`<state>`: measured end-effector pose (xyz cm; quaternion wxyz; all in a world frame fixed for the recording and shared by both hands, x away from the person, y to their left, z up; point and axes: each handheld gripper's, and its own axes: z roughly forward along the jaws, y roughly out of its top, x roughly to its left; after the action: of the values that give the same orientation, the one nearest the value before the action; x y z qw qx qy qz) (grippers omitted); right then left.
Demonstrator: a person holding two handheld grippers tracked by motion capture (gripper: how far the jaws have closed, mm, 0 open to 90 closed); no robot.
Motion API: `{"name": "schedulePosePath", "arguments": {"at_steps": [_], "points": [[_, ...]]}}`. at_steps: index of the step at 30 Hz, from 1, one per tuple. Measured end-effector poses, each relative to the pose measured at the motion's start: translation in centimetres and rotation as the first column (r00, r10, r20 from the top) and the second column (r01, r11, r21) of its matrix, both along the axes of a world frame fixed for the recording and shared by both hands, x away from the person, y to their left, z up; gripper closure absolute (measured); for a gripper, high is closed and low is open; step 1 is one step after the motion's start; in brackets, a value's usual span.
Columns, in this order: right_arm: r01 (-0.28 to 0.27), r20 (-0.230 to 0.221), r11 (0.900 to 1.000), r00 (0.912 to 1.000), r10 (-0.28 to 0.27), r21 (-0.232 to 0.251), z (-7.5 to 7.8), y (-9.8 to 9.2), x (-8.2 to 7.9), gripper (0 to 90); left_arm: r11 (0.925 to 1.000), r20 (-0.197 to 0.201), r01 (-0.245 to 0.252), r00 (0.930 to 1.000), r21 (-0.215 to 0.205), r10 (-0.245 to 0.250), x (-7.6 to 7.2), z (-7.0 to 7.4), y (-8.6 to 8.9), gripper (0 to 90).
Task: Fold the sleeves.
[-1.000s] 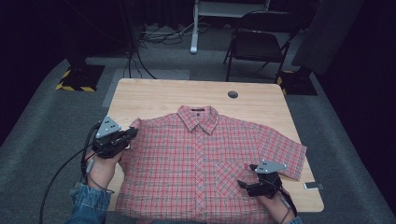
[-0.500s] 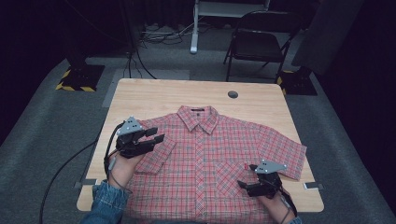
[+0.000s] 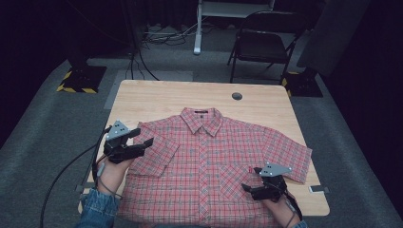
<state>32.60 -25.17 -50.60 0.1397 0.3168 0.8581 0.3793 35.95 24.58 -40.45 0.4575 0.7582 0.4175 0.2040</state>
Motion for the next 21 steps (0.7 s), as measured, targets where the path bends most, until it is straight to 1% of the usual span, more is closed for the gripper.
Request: {"name": "schedulePosePath", "arguments": {"at_steps": [1, 3, 4, 5, 8, 10, 13, 14, 15, 16, 18, 20, 21], "points": [[0.0, 0.0, 1.0, 1.0, 0.0, 0.0, 0.0, 0.0, 0.0, 16.8, 1.0, 0.0, 0.0, 1.0, 0.0, 0.0, 0.0, 0.0, 0.0, 32.2], [0.001, 0.0, 1.0, 1.0, -0.001, 0.0, 0.0, 0.0, 0.0, 16.9, 0.9996, 0.006, -0.024, 0.9997, 0.012, 0.024, -0.2, -0.3, 0.8, 30.7], [0.001, 0.0, 1.0, 1.0, -0.001, 0.0, 0.0, 0.0, 0.0, 16.9, 0.9996, 0.006, -0.024, 0.9997, 0.012, 0.024, -0.2, -0.3, 0.8, 30.4], [0.001, 0.0, 1.0, 1.0, -0.001, 0.0, 0.0, 0.0, 0.0, 16.8, 0.999, 0.007, -0.037, 0.9993, 0.025, 0.037, -0.4, -0.5, 1.4, 29.5], [0.001, -0.001, 1.0, 1.0, -0.001, 0.0, 0.0, 0.0, 0.0, 16.8, 0.9975, 0.003, -0.057, 0.9983, 0.042, 0.057, -0.5, -0.9, 2.3, 27.7], [0.001, -0.001, 1.0, 1.0, -0.001, 0.0, 0.0, 0.0, 0.0, 16.8, 0.997, 0.003, -0.063, 0.998, 0.046, 0.063, -0.6, -1.0, 2.5, 27.0], [0.001, 0.0, 1.0, 1.0, -0.001, 0.0, 0.0, 0.0, 0.0, 16.8, 0.9939, 0.005, -0.088, 0.9961, 0.066, 0.088, -0.8, -1.6, 3.5, 26.9], [0.001, 0.0, 1.0, 1.0, -0.001, 0.0, 0.0, 0.0, 0.0, 16.8, 0.9939, 0.005, -0.088, 0.9961, 0.066, 0.088, -0.8, -1.6, 3.5, 26.3], [0.002, 0.0, 1.0, 1.0, -0.002, 0.0, 0.0, 0.0, 0.0, 16.8, 0.9925, 0.0, -0.1, 0.995, 0.07, 0.1, -0.9, -1.9, 3.9, 26.0], [0.002, 0.0, 1.0, 1.0, -0.002, 0.0, 0.0, 0.0, 0.0, 16.8, 0.9925, 0.0, -0.1, 0.995, 0.07, 0.1, -0.9, -1.9, 3.9, 25.8], [0.002, 0.0, 1.0, 1.0, -0.002, 0.0, 0.0, 0.0, 0.0, 16.8, 0.9891, -0.007, -0.127, 0.9918, 0.074, 0.128, -1.0, -2.5, 4.5, 24.3], [0.002, 0.0, 1.0, 1.0, -0.002, 0.0, 0.0, 0.0, 0.0, 16.8, 0.9881, -0.011, -0.134, 0.9907, 0.075, 0.136, -1.0, -2.7, 4.6, 24.0], [0.002, 0.0, 1.0, 1.0, -0.002, 0.0, 0.0, 0.0, 0.0, 16.8, 0.9864, -0.02, -0.144, 0.9891, 0.079, 0.146, -1.1, -3.1, 5.0, 23.8]]}}
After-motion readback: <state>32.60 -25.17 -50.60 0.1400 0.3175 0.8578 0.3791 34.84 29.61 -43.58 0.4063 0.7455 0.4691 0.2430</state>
